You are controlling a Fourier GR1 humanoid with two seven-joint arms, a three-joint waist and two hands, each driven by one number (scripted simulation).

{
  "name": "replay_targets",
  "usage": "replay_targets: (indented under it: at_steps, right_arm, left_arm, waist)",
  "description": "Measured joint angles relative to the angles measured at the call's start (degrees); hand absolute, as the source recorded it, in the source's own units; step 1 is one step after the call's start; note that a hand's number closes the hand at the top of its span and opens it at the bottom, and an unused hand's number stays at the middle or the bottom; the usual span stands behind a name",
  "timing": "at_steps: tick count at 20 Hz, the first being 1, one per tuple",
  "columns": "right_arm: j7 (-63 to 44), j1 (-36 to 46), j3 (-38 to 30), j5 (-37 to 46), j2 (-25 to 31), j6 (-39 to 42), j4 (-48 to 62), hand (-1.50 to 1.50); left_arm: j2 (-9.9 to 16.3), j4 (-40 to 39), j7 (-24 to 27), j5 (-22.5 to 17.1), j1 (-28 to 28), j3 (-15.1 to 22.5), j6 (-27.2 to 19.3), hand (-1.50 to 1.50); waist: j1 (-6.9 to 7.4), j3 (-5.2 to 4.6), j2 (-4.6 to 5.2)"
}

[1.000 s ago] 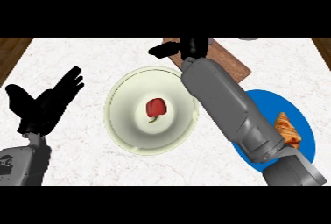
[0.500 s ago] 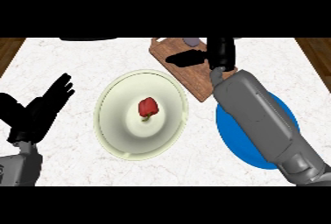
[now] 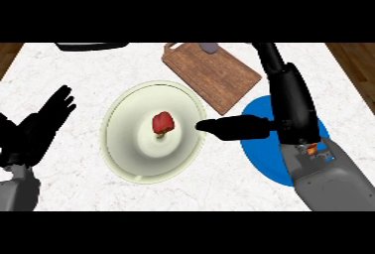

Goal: Pick the bell pepper from the plate and place it in the bowl

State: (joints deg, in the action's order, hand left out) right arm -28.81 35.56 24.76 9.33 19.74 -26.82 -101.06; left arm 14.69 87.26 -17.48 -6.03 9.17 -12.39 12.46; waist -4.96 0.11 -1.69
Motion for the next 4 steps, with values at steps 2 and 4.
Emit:
replay_targets:
  at_steps: [2, 4]
  right_arm:
    - [-0.3, -5.5, 0.7, -1.4, 0.9, -0.1, -8.4, 1.50]
    - [-0.3, -11.9, 1.3, -2.4, 3.0, 0.0, -16.7, 1.50]
  left_arm:
    - [-0.1, 0.0, 0.0, -0.1, -0.1, -0.1, -0.1, 0.00]
    - [-0.3, 0.3, 0.1, 0.2, -0.5, 0.2, -0.2, 0.00]
  waist:
    - [-0.10, 0.01, 0.12]
    - [-0.17, 0.03, 0.21]
